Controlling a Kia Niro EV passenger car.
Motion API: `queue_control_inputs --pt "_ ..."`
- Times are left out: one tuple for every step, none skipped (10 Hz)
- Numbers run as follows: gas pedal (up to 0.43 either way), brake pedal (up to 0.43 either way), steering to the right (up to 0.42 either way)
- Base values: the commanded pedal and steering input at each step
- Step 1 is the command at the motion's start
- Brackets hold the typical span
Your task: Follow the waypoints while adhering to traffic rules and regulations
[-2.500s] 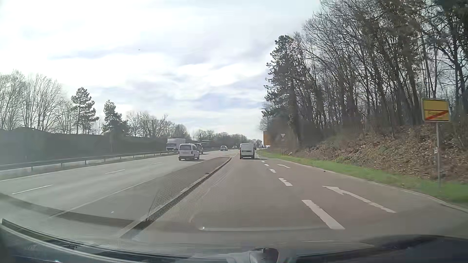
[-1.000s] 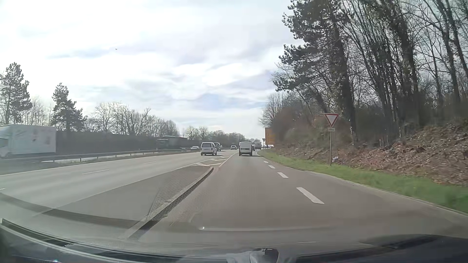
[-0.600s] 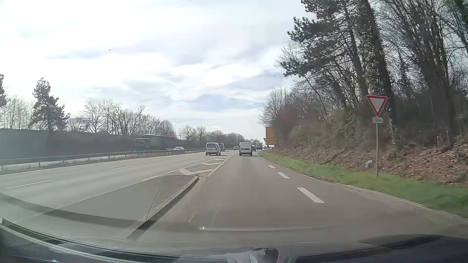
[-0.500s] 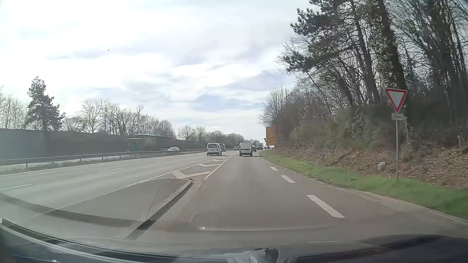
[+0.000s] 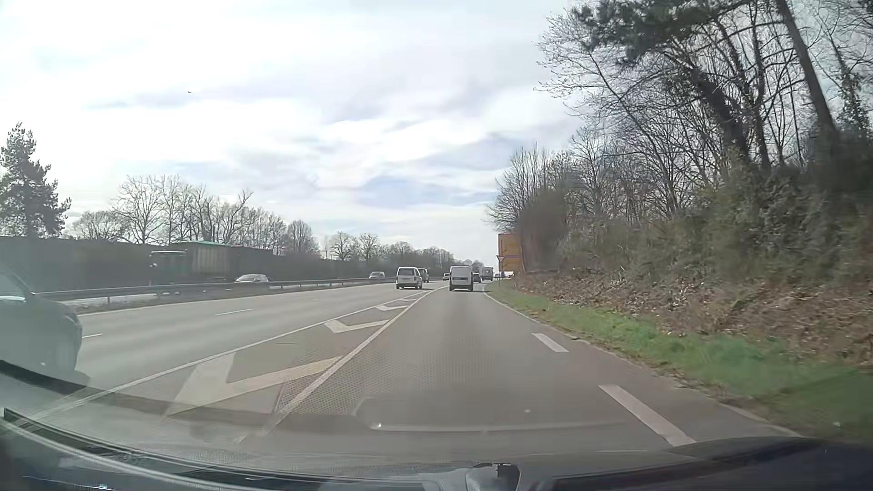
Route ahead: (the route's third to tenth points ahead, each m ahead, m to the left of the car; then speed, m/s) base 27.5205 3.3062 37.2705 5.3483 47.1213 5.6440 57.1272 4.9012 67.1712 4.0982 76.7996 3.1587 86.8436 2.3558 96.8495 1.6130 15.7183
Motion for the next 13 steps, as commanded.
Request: queue_control_inputs --pt "0.287 0.000 0.002" --pt "0.287 0.000 0.002" --pt "0.287 0.000 0.002" --pt "0.287 0.000 0.002" --pt "0.287 0.000 0.003" --pt "0.287 0.000 0.003" --pt "0.287 0.000 0.003" --pt "0.287 0.000 0.004" --pt "0.287 0.000 0.004" --pt "0.287 0.000 0.004" --pt "0.280 0.000 0.004" --pt "0.280 0.000 0.004" --pt "0.260 0.000 0.004"
